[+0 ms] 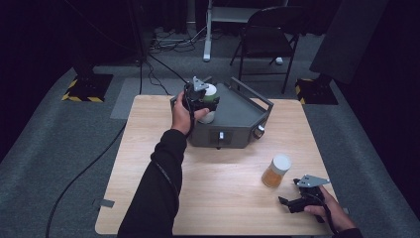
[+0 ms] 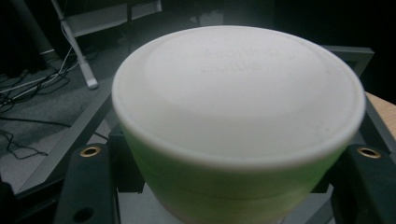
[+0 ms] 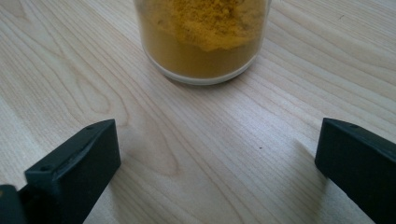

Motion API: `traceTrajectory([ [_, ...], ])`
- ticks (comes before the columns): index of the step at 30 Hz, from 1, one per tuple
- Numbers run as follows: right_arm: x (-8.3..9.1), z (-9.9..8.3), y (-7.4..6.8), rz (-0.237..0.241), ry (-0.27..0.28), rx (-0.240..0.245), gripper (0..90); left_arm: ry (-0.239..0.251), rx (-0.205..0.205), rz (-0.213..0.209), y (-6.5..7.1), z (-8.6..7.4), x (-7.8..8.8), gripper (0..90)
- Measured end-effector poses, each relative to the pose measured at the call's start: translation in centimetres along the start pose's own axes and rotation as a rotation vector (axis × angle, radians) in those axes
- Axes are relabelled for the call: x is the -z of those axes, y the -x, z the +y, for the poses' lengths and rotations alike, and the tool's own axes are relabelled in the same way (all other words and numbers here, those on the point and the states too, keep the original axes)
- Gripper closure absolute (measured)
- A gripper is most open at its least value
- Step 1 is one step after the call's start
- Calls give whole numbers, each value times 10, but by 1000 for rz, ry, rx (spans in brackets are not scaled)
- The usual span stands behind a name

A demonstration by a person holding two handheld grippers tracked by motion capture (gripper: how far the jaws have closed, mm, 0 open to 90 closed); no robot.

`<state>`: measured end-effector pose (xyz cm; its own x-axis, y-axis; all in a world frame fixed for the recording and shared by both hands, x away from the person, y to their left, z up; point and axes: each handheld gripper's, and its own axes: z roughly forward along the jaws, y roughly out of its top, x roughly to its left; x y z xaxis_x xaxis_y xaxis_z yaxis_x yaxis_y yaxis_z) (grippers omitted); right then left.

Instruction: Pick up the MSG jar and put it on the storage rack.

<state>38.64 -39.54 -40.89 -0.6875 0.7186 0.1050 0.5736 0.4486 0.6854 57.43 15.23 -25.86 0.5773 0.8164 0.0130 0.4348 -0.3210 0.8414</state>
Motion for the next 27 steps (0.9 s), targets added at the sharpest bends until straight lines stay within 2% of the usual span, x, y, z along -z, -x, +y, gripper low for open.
traceTrajectory([
  [3, 0, 0, 0, 0, 0, 0, 0, 15, 25, -9, -5, -5, 0, 341],
  [10, 0, 0, 0, 0, 0, 0, 0, 19, 0, 1, -3, -7, -2, 334],
  [14, 0, 0, 0, 0, 0, 0, 0, 4, -21, 18, 0, -9, -5, 312],
  [18, 0, 0, 0, 0, 0, -1, 0, -18, -28, 50, 4, -10, -8, 198],
  [20, 0, 0, 0, 0, 0, 0, 0, -13, -29, 85, 9, -13, -9, 117],
  [23, 0, 0, 0, 0, 0, 0, 0, 17, 2, 87, 6, -19, -7, 57],
  [24, 0, 0, 0, 0, 0, 0, 0, 13, 7, 87, 6, -19, -6, 38],
  [27, 0, 0, 0, 0, 0, 0, 0, 13, 0, 69, 4, -19, -4, 19],
])
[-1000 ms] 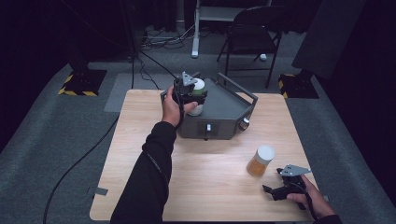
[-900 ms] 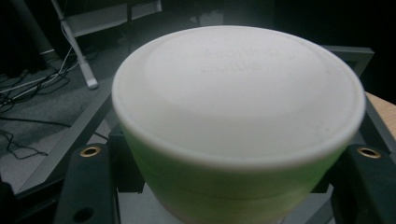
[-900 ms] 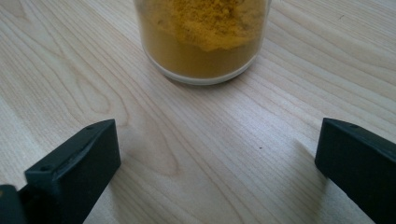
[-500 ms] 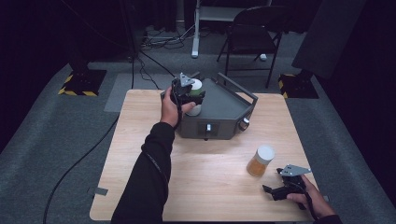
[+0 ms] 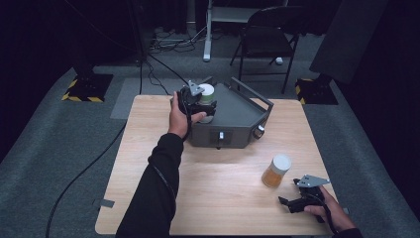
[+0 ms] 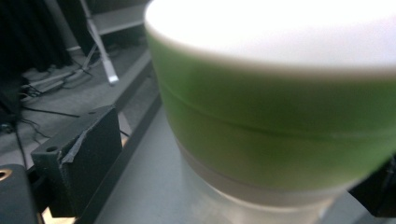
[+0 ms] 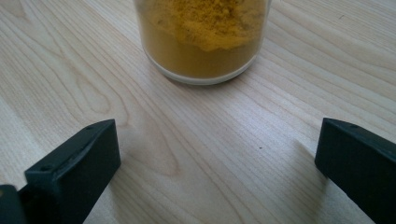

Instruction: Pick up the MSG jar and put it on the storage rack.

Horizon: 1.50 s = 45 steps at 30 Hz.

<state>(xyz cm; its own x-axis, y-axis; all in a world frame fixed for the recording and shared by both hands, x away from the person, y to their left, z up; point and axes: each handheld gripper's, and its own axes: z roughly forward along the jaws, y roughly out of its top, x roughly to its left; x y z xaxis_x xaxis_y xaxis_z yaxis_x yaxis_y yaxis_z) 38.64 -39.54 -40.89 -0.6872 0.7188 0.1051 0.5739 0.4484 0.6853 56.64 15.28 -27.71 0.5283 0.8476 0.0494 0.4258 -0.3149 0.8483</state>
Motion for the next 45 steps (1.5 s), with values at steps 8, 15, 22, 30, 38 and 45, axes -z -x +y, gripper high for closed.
traceTrajectory([
  [8, 0, 0, 0, 0, 0, 0, 0, 42, 32, -31, -4, 1, 8, 6],
  [15, 0, 0, 0, 0, 0, 0, 0, 79, 49, -49, -9, 7, 20, 3],
  [22, 0, 0, 0, 0, 0, 0, 0, 106, 29, -56, -9, 13, 34, 3],
  [30, 0, 0, 0, 0, 0, 0, 0, 118, -16, -57, -5, 13, 50, 3],
  [38, 0, 0, 0, 0, 0, 0, 0, 123, -61, -75, -1, 7, 65, 3],
  [45, 0, 0, 0, 0, 0, 0, 0, 109, -87, -94, 1, -5, 75, 3],
])
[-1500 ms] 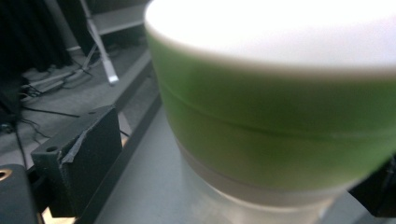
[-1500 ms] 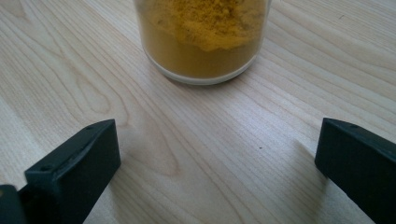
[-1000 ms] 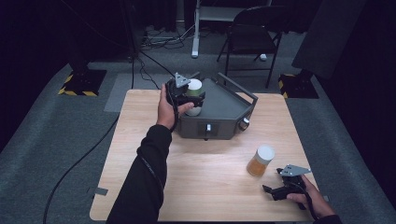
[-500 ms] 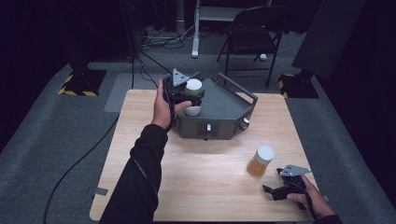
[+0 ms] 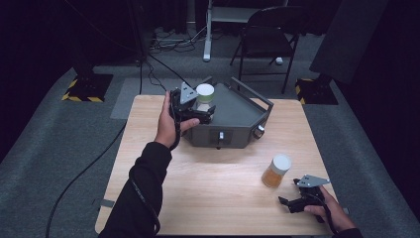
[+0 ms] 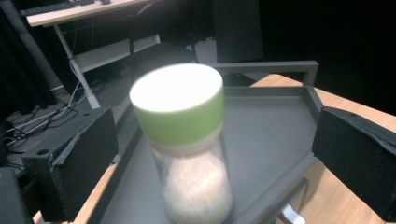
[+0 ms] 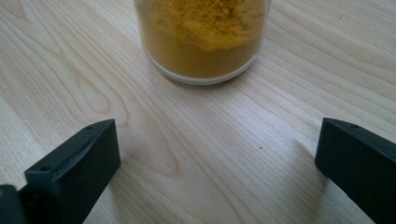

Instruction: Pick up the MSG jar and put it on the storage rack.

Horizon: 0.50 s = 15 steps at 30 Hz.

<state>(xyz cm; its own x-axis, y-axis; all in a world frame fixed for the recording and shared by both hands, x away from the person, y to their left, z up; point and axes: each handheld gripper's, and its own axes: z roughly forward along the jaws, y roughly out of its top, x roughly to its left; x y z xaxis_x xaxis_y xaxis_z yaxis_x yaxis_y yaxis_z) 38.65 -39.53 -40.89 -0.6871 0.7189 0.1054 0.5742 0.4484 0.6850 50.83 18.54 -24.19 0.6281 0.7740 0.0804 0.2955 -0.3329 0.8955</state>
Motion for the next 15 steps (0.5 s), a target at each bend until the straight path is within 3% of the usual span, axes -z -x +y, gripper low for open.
traceTrajectory([
  [6, 0, 0, 0, 0, 0, 0, 0, -1, -25, 3, 6, -16, 7, 3],
  [10, 0, 0, 0, 0, 0, 0, 0, 9, -13, -4, 7, -26, 11, 3],
  [15, 0, 0, 0, 0, 0, 0, 0, -22, -26, -15, 12, -40, 14, 3],
])
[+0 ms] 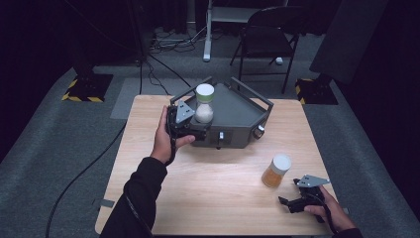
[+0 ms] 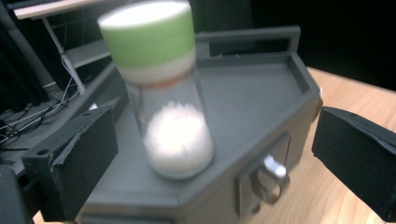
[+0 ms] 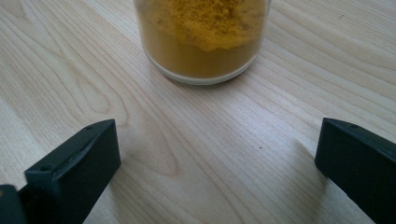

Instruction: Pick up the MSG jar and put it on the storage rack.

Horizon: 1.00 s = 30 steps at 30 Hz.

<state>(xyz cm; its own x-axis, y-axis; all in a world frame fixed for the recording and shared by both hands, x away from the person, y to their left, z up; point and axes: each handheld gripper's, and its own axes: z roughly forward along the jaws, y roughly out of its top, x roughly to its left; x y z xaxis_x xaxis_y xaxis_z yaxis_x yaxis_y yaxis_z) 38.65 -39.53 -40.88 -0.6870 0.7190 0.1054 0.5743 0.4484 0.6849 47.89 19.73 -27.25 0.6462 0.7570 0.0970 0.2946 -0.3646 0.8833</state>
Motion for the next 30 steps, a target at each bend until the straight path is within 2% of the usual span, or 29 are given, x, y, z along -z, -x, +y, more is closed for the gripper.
traceTrajectory([
  [10, 0, 0, 0, 0, 0, 0, 0, -47, 0, -28, 6, -24, 4, 3],
  [18, 0, 0, 0, 0, 0, 0, 0, -99, -13, -42, 12, -42, 3, 3],
  [30, 0, 0, 0, 0, 0, 0, 0, -158, -6, -78, 18, -65, 1, 4],
])
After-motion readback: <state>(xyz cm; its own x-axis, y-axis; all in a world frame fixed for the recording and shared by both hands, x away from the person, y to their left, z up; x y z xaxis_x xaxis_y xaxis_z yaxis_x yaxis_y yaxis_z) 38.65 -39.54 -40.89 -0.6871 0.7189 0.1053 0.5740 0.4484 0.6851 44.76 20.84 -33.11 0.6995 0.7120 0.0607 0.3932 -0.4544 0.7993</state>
